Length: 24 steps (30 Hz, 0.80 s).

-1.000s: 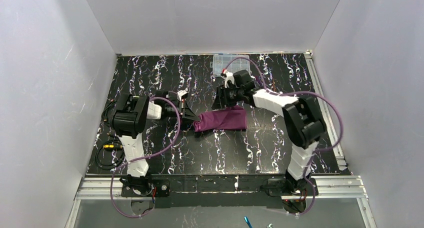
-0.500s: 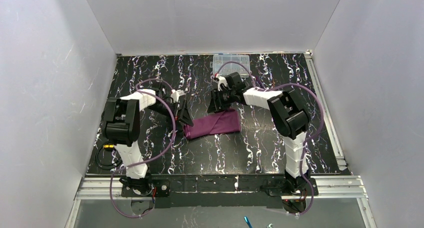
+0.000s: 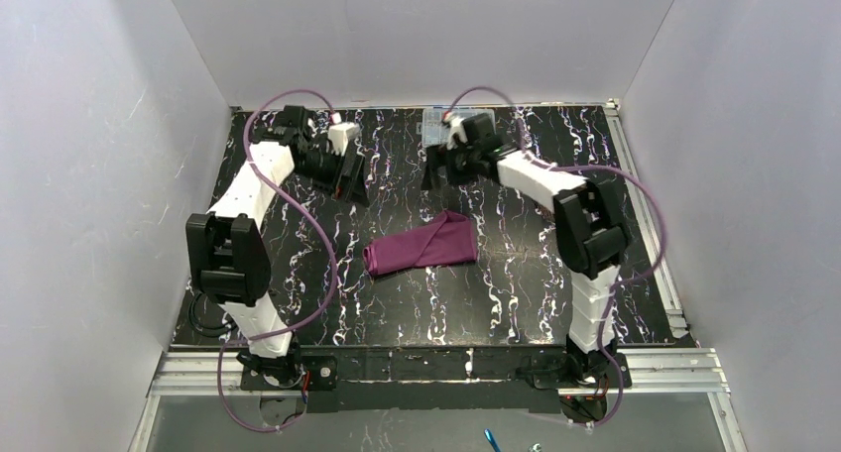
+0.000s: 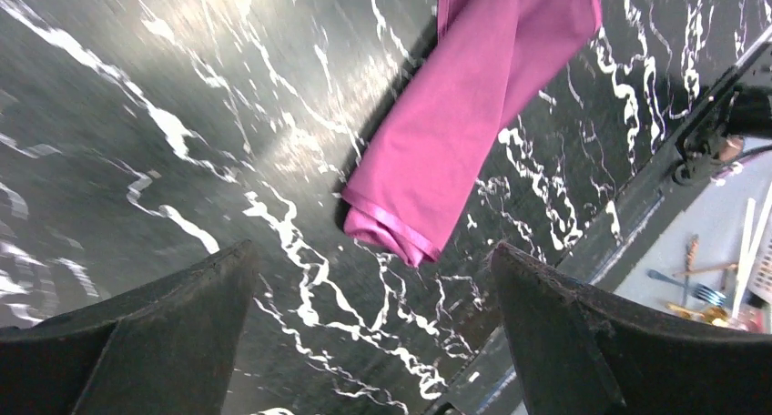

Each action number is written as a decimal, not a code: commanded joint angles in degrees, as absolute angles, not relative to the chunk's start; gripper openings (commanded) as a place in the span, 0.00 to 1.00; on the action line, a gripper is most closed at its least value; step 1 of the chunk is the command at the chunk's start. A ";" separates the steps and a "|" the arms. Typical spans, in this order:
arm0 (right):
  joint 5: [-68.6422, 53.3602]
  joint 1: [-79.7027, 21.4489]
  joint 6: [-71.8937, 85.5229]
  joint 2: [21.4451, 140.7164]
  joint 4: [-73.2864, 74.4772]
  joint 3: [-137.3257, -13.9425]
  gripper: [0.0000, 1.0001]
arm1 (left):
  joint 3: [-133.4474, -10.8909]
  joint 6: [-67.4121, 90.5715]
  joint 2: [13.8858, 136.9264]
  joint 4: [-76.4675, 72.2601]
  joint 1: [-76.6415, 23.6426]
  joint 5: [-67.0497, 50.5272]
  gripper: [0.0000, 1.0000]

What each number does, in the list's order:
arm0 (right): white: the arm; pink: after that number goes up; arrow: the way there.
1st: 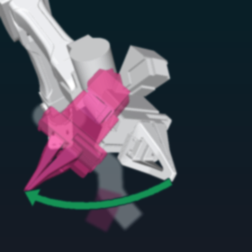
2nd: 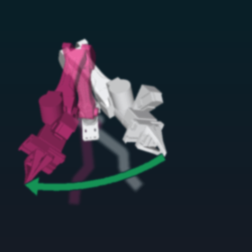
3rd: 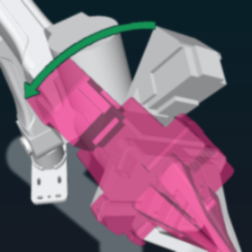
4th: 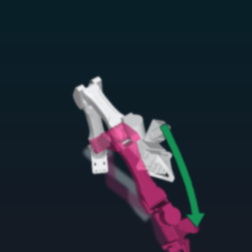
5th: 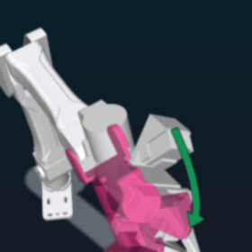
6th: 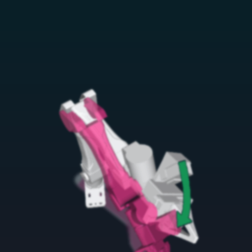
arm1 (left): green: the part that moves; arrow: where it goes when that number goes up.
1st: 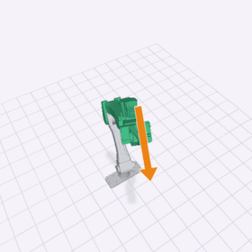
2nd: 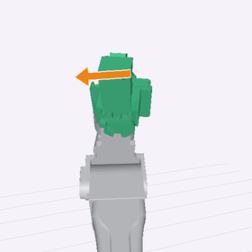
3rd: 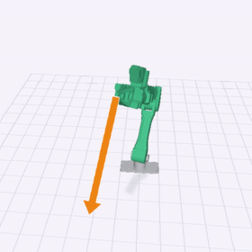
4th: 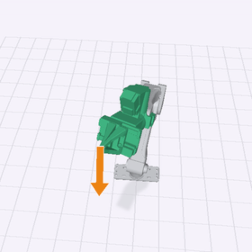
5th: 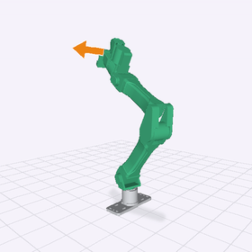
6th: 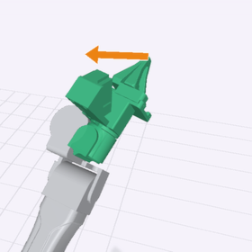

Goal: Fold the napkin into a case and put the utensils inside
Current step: Turn over the smaller rectangle-folded napkin at the center of the board, then pick up the fork from the corner of the board.

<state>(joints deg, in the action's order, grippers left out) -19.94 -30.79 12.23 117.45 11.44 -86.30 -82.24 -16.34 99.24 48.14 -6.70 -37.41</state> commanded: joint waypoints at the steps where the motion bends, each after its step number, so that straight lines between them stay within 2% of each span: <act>1: -12.13 -20.68 20.91 107.02 11.99 -87.26 0.99 | -95.65 -21.16 100.94 57.16 -6.46 -36.72 0.98; 5: -27.26 -9.40 23.51 112.06 13.80 -87.85 0.99 | -103.73 -24.43 102.26 59.07 -6.00 -36.07 0.98; 6: -26.83 -7.10 24.77 113.20 15.25 -87.43 0.99 | -103.99 -23.94 102.04 58.01 -5.72 -35.66 0.98; 9: -10.58 -5.63 21.19 111.48 17.40 -84.00 0.99 | -104.46 -22.66 101.73 54.60 -5.63 -31.34 0.98; 11: -6.21 -5.45 19.01 110.72 16.29 -82.41 0.98 | -105.61 -22.88 102.21 54.54 -5.57 -28.94 0.98; 16: -2.89 -5.73 13.73 113.63 18.50 -85.83 0.71 | -106.99 -22.07 103.65 55.52 -5.07 -28.02 0.98; 24: 4.13 -7.39 9.56 117.56 20.74 -90.42 0.71 | -107.60 -21.48 104.67 55.43 -4.83 -29.60 0.98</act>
